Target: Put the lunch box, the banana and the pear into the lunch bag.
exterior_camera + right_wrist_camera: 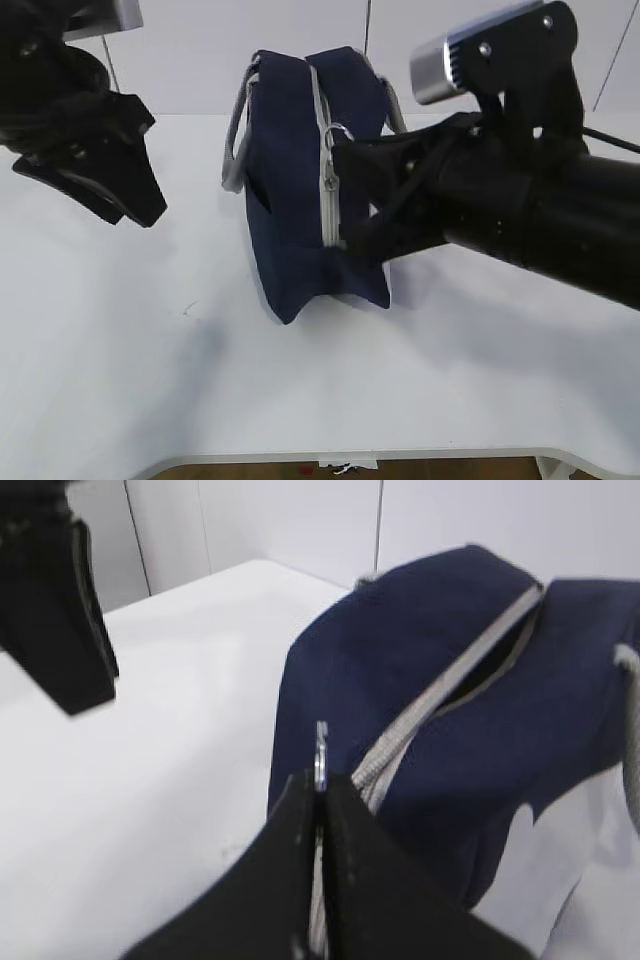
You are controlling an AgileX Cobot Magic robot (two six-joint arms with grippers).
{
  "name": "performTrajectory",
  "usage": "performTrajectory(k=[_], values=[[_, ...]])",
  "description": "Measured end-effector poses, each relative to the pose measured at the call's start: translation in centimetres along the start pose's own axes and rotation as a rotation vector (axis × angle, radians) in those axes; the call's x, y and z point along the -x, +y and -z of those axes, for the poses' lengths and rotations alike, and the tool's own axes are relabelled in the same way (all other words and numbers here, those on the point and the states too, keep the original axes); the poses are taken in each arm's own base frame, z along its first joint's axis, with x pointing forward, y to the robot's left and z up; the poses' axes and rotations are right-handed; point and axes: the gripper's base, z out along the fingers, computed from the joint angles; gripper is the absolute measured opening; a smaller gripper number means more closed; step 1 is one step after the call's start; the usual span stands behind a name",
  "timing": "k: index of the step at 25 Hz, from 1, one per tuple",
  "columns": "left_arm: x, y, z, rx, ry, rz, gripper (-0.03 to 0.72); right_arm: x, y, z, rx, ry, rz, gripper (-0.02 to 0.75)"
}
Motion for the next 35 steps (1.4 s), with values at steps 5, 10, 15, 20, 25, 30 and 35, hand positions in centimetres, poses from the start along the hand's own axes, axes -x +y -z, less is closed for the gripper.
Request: performTrajectory(k=[5,10,15,20,25,30,35], values=[[-0.1,-1.1,-0.3,-0.011,0.01,-0.034,0.309,1.4,-0.1,-2.0,-0.02,-0.019,-0.061,0.001],[-0.1,-1.6,-0.5,-0.014,0.008,-0.074,0.308,3.0,-0.3,-3.6,-0.049,-0.052,-0.125,0.001],[0.6,-2.1,-0.6,-0.012,-0.079,-0.121,0.308,4.5,-0.5,-4.1,-0.062,-0.093,-0.172,0.001],[1.3,-2.1,-0.5,-0.01,-0.151,-0.133,0.308,5.5,-0.7,-4.5,-0.078,-0.113,-0.226,0.001],[2.1,-2.5,-0.3,-0.044,-0.244,-0.14,0.307,5.7,-0.8,-5.1,-0.089,-0.119,-0.263,0.001],[2.7,-2.8,-0.5,-0.082,-0.29,-0.123,0.354,6.2,-0.9,-5.2,-0.095,-0.13,-0.296,0.001],[3.6,-2.5,-2.2,-0.103,-0.297,-0.11,0.412,6.2,-1.0,-5.1,-0.111,-0.134,-0.348,0.001]])
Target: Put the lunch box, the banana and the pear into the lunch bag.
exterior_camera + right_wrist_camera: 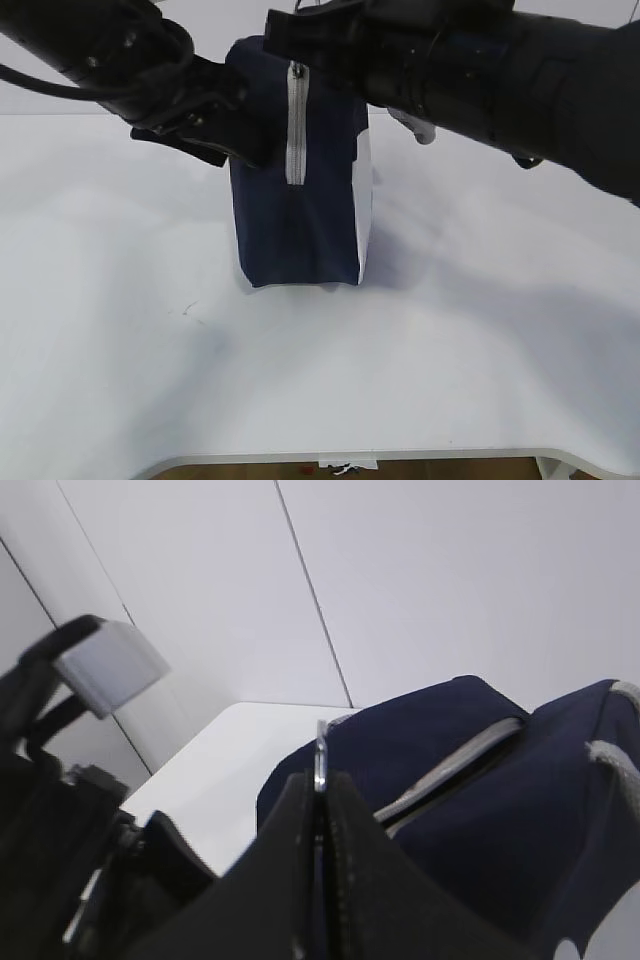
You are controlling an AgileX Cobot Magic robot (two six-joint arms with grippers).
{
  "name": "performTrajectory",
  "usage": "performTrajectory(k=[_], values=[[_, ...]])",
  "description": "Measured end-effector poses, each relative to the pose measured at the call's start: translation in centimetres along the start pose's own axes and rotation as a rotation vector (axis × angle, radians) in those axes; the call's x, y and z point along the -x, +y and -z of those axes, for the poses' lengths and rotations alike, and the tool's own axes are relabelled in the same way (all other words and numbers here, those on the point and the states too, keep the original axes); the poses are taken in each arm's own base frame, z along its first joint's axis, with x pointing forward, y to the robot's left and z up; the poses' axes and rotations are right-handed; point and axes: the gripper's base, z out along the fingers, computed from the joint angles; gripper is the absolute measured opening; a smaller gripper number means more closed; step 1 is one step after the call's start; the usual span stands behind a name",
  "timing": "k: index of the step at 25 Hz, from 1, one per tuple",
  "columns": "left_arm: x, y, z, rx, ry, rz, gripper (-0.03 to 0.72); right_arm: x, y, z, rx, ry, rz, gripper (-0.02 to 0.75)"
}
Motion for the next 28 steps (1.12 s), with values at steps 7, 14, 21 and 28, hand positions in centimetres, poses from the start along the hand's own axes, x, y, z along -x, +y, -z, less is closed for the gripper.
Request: performTrajectory(k=[7,14,21,28], values=[[0.5,0.2,-1.9,-0.056,-0.036,-0.016,0.322,0.2,0.0,0.0,-0.002,-0.01,-0.01,0.001],[0.3,0.3,-2.0,-0.051,-0.012,-0.079,0.005,0.4,0.2,-0.1,0.004,-0.002,-0.016,0.001],[-0.9,0.9,0.4,0.106,0.112,-0.312,-0.008,0.4,0.4,-0.2,0.015,0.022,-0.024,0.001],[-1.8,0.3,2.9,0.139,0.18,-0.374,-0.009,1.3,0.7,-0.3,0.013,0.006,-0.012,0.001]])
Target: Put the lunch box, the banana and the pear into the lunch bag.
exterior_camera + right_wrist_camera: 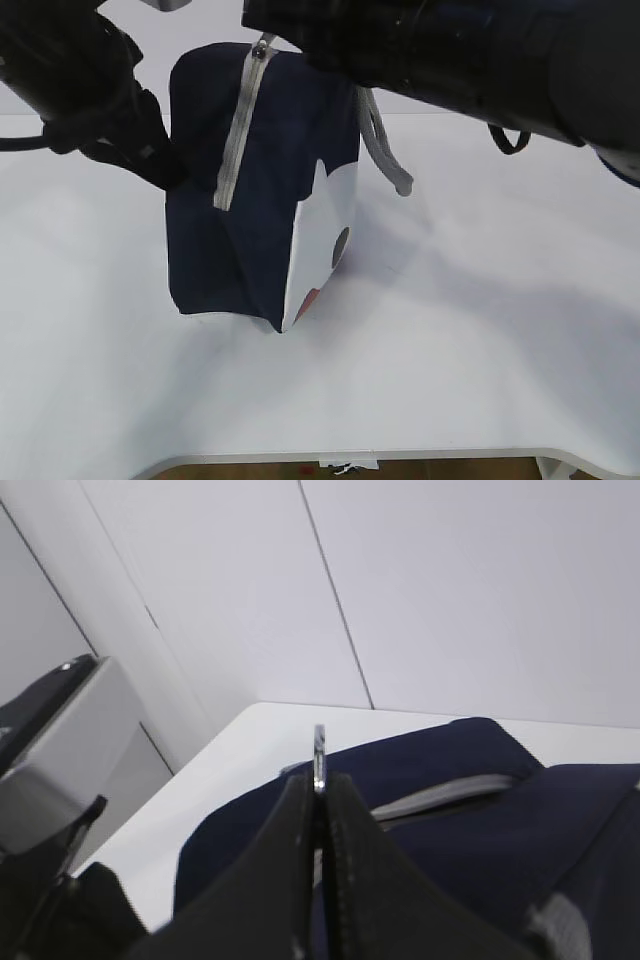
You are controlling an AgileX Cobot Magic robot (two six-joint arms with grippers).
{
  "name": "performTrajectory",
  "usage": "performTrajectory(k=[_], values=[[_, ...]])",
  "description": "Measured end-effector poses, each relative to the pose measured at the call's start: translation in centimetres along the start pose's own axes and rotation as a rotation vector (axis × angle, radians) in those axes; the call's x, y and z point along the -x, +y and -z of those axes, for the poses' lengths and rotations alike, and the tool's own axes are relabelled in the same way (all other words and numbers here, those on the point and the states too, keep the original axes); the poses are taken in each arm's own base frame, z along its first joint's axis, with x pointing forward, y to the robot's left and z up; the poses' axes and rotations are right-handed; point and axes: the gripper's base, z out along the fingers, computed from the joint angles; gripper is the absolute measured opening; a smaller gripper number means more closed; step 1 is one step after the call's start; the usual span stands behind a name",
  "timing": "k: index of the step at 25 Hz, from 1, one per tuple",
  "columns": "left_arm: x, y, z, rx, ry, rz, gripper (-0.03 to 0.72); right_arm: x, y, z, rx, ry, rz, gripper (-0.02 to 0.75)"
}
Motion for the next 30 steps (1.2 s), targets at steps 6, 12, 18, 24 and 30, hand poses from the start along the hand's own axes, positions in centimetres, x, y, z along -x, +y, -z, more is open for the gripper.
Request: performTrajectory(k=[6,12,18,24,30], values=[[-0.5,-0.2,0.1,-0.023,0.049,-0.002,-0.009,0.5,-1.1,-0.2,-0.046,0.006,-0.013,0.001],[-0.7,-0.3,0.1,-0.034,0.08,-0.004,-0.009,0.7,-3.2,-0.3,-0.103,0.04,-0.077,0.001],[-1.1,-0.5,0.1,-0.049,0.122,-0.007,-0.009,0.7,-4.4,-0.3,-0.115,0.084,-0.103,0.001],[-2.2,-0.6,-0.9,-0.067,0.169,0.004,-0.009,0.1,-4.4,-0.5,-0.09,0.147,-0.12,0.001],[-3.3,-0.8,-1.8,-0.08,0.218,0.027,-0.006,-0.9,-4.0,-0.6,-0.036,0.248,-0.127,0.001]])
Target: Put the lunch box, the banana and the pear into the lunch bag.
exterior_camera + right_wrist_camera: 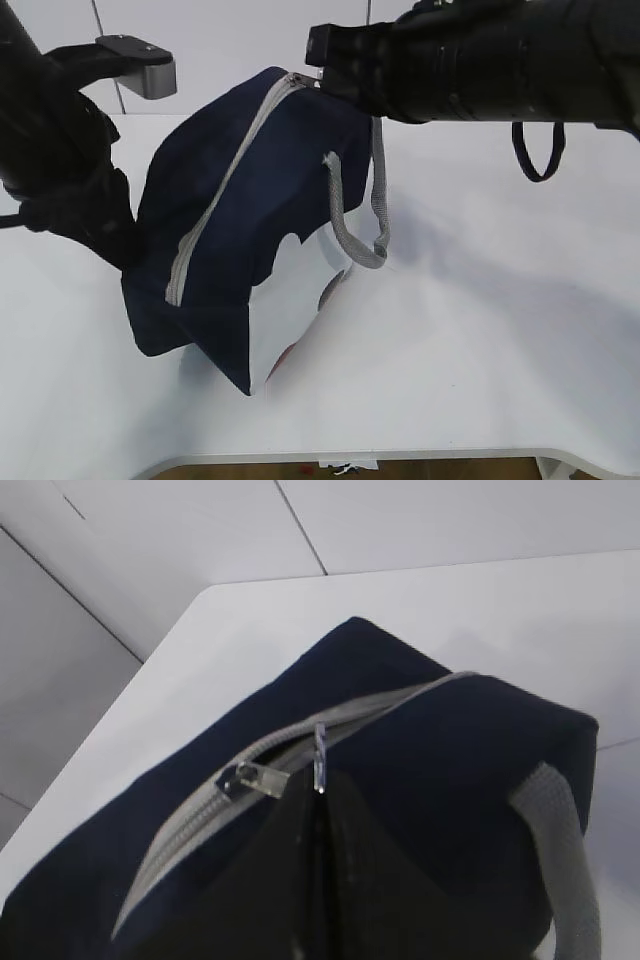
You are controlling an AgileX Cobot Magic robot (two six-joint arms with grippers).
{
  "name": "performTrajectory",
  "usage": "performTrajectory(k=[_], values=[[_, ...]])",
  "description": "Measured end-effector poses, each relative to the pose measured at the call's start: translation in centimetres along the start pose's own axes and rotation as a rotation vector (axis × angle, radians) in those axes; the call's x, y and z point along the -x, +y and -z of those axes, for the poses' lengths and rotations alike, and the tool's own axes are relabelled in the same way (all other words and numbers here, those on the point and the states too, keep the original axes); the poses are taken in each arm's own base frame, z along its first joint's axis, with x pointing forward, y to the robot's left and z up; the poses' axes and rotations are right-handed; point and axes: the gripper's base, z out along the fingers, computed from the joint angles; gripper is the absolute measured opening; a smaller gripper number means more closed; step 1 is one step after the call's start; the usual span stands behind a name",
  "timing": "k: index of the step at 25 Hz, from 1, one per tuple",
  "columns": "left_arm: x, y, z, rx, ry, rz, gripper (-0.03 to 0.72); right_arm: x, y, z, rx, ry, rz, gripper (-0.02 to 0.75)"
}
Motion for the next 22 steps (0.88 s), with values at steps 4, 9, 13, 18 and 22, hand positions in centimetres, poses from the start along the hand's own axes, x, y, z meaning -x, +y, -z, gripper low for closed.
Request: performTrajectory(k=[4,9,13,18,22], values=[[0.4,0.0,0.9,0.01,-0.011,0.065,0.102,-0.3,0.2,0.0,0.021,0.038,0.0,0.001],[1.7,0.0,3.2,0.034,-0.088,0.099,0.382,-1.1,0.2,-0.4,0.04,0.098,-0.001,0.001],[2.4,-0.2,4.4,0.028,-0.138,0.105,0.452,-1.3,0.2,-0.6,0.042,0.11,0.003,0.001],[2.8,-0.3,4.8,0.027,-0.184,0.11,0.465,-1.3,0.2,-0.6,0.044,0.109,0.014,0.001],[3.3,-0.2,4.9,0.037,-0.236,0.113,0.465,-0.6,0.6,-0.5,0.057,0.096,0.028,0.001]])
